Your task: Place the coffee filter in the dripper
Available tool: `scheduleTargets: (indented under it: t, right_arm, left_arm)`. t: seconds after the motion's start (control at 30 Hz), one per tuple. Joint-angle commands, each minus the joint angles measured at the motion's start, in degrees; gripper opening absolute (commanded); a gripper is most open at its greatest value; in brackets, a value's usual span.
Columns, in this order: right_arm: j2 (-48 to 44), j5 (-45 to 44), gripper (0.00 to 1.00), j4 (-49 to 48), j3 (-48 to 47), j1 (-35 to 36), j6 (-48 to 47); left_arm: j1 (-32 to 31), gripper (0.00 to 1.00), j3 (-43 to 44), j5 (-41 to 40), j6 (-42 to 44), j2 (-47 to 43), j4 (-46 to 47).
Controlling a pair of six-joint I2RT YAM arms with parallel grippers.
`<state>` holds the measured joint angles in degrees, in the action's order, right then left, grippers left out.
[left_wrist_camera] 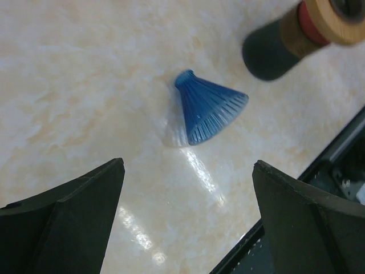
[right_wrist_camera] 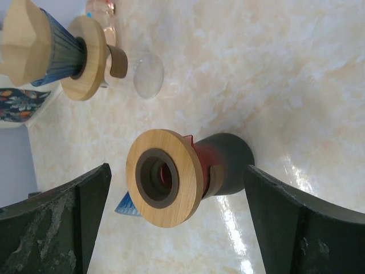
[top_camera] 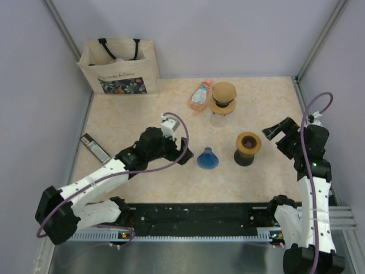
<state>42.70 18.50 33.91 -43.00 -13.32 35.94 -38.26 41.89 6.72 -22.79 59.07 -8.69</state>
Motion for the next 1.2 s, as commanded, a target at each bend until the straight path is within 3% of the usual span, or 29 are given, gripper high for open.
scheduleTargets:
  t: [0.0, 0.1, 0.23, 0.67, 0.8, 0.93, 1.03, 1.07, 1.17]
  right_arm:
    - [-3.8, -6.0, 0.99, -1.0, -2.7, -0.7, -1.1]
    - [-5.1, -6.8, 0.99, -1.0, -2.2, -0.6, -1.4]
    - [-5.8, -6.1, 0.99, -1.0, -1.5, -0.7, -1.9]
    - [-5.2, -2.0, 0.98, -1.3, -1.1, -0.7, -2.6]
    - [-5.5, -0.4, 0.98, -1.4, -1.1, -0.6, -2.5]
    - [-5.8, 6.8, 0.98, -3.8, -0.5, -0.7, -1.6]
    - [-5.7, 11.0, 0.97, -5.0, -0.2, -0.7, -1.1]
    - [-5.7, 11.6, 0.97, -5.3, -0.1, -0.7, -0.9]
    - [-5.7, 15.0, 0.96, -6.8, 0.4, -0.5, -0.6]
  left_arm:
    - [-6.4, 0.98, 2.8, 6.1, 10.3, 7.8, 6.0]
    - [-8.6, 0.98, 3.0, 8.6, 13.5, 13.1, 9.8]
    - [-11.5, 0.97, 5.0, 2.3, 16.4, 19.2, 11.4]
    - [-11.8, 0.76, 13.1, -3.9, 18.2, 33.6, 13.4]
    - [-11.8, 0.47, 15.9, -3.6, 17.6, 35.9, 10.3]
    - [-11.9, 0.32, 16.7, -1.5, 16.4, 36.5, 10.9]
    - [-11.8, 0.05, 16.3, -2.1, 15.1, 35.9, 11.6]
    - [-11.8, 0.00, 16.3, -2.3, 14.4, 35.9, 11.5]
    - [-11.8, 0.00, 16.7, -1.6, 12.3, 34.2, 9.8]
